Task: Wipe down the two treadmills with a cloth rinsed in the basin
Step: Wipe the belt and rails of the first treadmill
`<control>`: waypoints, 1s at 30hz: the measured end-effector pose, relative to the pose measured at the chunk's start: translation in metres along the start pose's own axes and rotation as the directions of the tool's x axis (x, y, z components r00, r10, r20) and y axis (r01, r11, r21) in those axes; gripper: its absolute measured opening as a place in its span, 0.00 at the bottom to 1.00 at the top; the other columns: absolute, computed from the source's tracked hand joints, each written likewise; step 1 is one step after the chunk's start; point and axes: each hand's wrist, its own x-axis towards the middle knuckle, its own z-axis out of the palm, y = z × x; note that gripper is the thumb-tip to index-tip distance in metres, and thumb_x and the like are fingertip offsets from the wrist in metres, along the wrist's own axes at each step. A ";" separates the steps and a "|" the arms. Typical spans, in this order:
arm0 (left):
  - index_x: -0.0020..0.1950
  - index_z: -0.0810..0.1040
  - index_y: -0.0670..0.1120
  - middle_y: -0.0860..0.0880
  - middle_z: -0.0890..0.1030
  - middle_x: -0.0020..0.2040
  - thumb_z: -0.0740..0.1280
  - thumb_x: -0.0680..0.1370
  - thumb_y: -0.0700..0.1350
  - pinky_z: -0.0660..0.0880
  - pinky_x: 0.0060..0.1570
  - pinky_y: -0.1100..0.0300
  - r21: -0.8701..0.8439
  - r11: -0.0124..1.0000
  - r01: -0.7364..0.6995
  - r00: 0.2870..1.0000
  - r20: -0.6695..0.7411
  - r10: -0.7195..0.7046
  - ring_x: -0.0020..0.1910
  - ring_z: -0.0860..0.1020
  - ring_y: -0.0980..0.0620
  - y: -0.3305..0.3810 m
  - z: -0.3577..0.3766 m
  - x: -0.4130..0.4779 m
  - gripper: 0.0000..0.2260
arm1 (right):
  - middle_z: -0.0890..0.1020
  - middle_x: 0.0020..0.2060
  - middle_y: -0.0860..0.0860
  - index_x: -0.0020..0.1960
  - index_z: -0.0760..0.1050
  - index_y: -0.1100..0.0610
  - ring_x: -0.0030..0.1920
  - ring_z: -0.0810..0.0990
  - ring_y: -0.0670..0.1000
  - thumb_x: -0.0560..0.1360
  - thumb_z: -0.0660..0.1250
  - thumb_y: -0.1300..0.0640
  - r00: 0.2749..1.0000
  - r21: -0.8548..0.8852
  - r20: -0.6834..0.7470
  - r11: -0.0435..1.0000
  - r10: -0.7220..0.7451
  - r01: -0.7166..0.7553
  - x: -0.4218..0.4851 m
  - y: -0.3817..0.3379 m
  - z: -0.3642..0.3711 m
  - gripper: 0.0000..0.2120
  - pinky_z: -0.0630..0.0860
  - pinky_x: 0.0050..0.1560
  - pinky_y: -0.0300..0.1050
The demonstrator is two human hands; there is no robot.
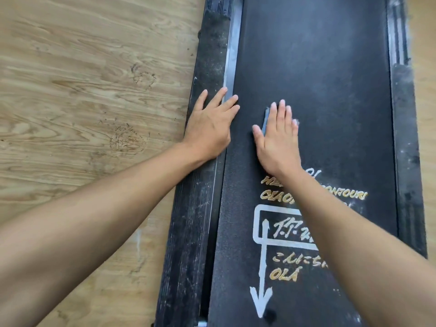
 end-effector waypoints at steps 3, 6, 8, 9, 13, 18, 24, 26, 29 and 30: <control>0.83 0.63 0.42 0.43 0.58 0.85 0.49 0.86 0.53 0.47 0.82 0.38 0.067 0.995 0.069 0.996 0.057 -0.073 0.86 0.52 0.45 0.036 0.003 -0.006 0.28 | 0.43 0.85 0.56 0.85 0.44 0.59 0.85 0.40 0.55 0.86 0.43 0.39 0.999 0.004 0.008 0.999 -0.043 0.043 -0.078 0.003 0.015 0.36 0.46 0.83 0.60; 0.86 0.53 0.42 0.40 0.50 0.86 0.47 0.87 0.57 0.45 0.81 0.33 0.115 0.993 0.031 0.996 0.079 -0.041 0.86 0.49 0.43 0.048 0.017 -0.014 0.31 | 0.47 0.85 0.58 0.85 0.47 0.61 0.85 0.48 0.59 0.86 0.45 0.42 0.992 -0.047 0.061 0.992 -0.112 0.114 -0.238 0.008 0.042 0.34 0.50 0.81 0.59; 0.86 0.51 0.41 0.38 0.49 0.86 0.46 0.87 0.58 0.46 0.80 0.32 0.177 0.984 0.018 0.998 0.062 -0.029 0.86 0.49 0.41 0.047 0.022 -0.016 0.31 | 0.50 0.85 0.59 0.85 0.49 0.62 0.83 0.53 0.61 0.87 0.43 0.41 0.982 -0.053 0.116 0.986 -0.150 0.157 -0.288 0.016 0.049 0.34 0.51 0.80 0.59; 0.86 0.51 0.41 0.37 0.49 0.86 0.45 0.87 0.57 0.46 0.80 0.32 0.200 0.979 0.023 0.998 0.048 -0.033 0.86 0.49 0.40 0.046 0.024 -0.017 0.31 | 0.50 0.85 0.59 0.85 0.48 0.62 0.84 0.53 0.61 0.87 0.43 0.41 0.980 -0.041 0.134 0.988 -0.144 0.151 -0.279 0.019 0.049 0.34 0.50 0.81 0.58; 0.86 0.49 0.40 0.36 0.47 0.86 0.44 0.88 0.57 0.45 0.80 0.31 0.238 0.971 0.016 0.998 0.054 -0.030 0.86 0.47 0.39 0.048 0.026 -0.016 0.31 | 0.45 0.85 0.57 0.85 0.45 0.61 0.85 0.43 0.57 0.85 0.41 0.39 0.999 0.004 0.045 1.000 -0.015 0.015 -0.129 0.013 0.027 0.36 0.45 0.83 0.59; 0.86 0.47 0.41 0.37 0.46 0.86 0.43 0.88 0.58 0.45 0.81 0.32 0.264 0.964 0.020 0.997 0.064 -0.038 0.86 0.46 0.40 0.045 0.027 -0.018 0.31 | 0.44 0.85 0.58 0.85 0.43 0.61 0.85 0.41 0.57 0.86 0.43 0.39 0.999 -0.006 0.020 0.999 0.037 -0.037 0.010 0.034 -0.007 0.36 0.46 0.82 0.63; 0.86 0.48 0.40 0.36 0.47 0.86 0.43 0.88 0.57 0.47 0.80 0.31 0.268 0.963 0.007 0.998 0.051 -0.021 0.86 0.48 0.39 0.043 0.029 -0.016 0.31 | 0.44 0.85 0.55 0.85 0.44 0.60 0.85 0.46 0.57 0.87 0.44 0.42 0.997 -0.002 0.072 1.000 -0.017 0.017 -0.263 0.038 0.036 0.34 0.46 0.82 0.58; 0.86 0.48 0.40 0.37 0.47 0.86 0.43 0.88 0.57 0.47 0.80 0.31 0.265 0.964 0.003 0.999 0.048 -0.016 0.86 0.48 0.39 0.044 0.028 -0.016 0.31 | 0.46 0.85 0.56 0.85 0.45 0.61 0.85 0.48 0.58 0.87 0.45 0.41 0.993 0.005 0.120 1.000 -0.012 0.012 -0.292 0.044 0.040 0.34 0.47 0.81 0.58; 0.86 0.50 0.40 0.37 0.48 0.86 0.43 0.87 0.57 0.48 0.80 0.31 0.262 0.965 0.002 0.999 0.031 -0.011 0.86 0.49 0.39 0.047 0.028 -0.015 0.31 | 0.43 0.85 0.55 0.85 0.43 0.59 0.85 0.42 0.55 0.86 0.45 0.41 0.994 -0.015 0.107 1.000 -0.008 0.010 -0.218 0.055 0.032 0.35 0.45 0.82 0.59; 0.86 0.50 0.40 0.37 0.49 0.86 0.43 0.87 0.57 0.48 0.80 0.31 0.262 0.965 0.005 0.999 0.029 -0.014 0.86 0.49 0.39 0.046 0.028 -0.015 0.31 | 0.44 0.85 0.54 0.85 0.43 0.59 0.85 0.41 0.54 0.86 0.45 0.40 0.998 -0.003 0.052 1.000 0.020 -0.020 -0.176 0.058 0.027 0.35 0.44 0.83 0.59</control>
